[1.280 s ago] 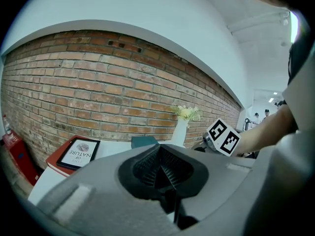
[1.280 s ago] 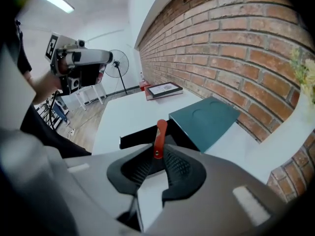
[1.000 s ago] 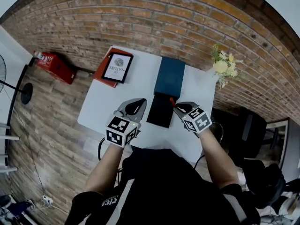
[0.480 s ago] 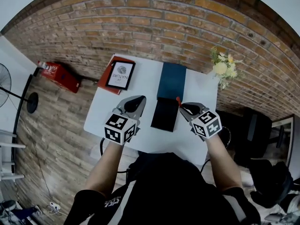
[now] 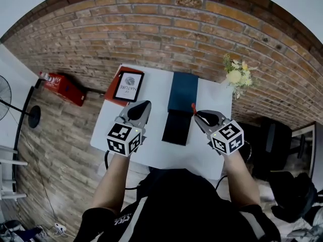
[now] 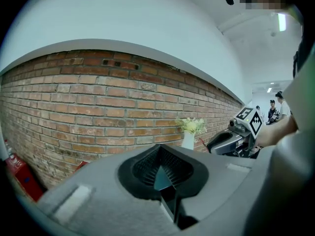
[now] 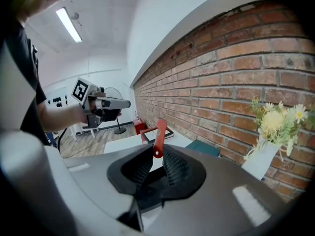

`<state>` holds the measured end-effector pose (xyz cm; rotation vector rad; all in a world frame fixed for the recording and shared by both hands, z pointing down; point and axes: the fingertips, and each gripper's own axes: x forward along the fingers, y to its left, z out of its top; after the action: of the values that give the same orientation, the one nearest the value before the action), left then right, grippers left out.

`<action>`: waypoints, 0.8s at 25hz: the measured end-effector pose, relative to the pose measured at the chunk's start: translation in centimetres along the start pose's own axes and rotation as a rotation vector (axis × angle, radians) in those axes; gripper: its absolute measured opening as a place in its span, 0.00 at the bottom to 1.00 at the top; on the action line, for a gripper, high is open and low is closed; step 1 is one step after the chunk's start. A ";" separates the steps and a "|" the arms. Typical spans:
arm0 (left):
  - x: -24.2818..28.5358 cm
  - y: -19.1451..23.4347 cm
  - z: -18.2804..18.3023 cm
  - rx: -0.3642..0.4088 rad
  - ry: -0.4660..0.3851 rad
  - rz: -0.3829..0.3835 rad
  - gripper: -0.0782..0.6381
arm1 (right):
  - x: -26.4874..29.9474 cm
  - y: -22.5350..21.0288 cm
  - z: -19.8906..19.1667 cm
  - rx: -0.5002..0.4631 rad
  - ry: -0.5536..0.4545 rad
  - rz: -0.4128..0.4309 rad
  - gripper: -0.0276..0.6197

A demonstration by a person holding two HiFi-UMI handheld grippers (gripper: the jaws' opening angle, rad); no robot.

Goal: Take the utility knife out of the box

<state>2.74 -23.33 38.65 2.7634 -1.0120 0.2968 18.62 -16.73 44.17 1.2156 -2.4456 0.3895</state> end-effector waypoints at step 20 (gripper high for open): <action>-1.2 -0.4 0.0 -0.048 -0.040 0.024 0.12 | -1.6 0.2 2.4 0.028 -0.160 -0.047 0.04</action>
<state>2.14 -22.31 38.30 2.7265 -1.0478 0.2187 18.82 -16.49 41.29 1.3618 -2.5466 0.3252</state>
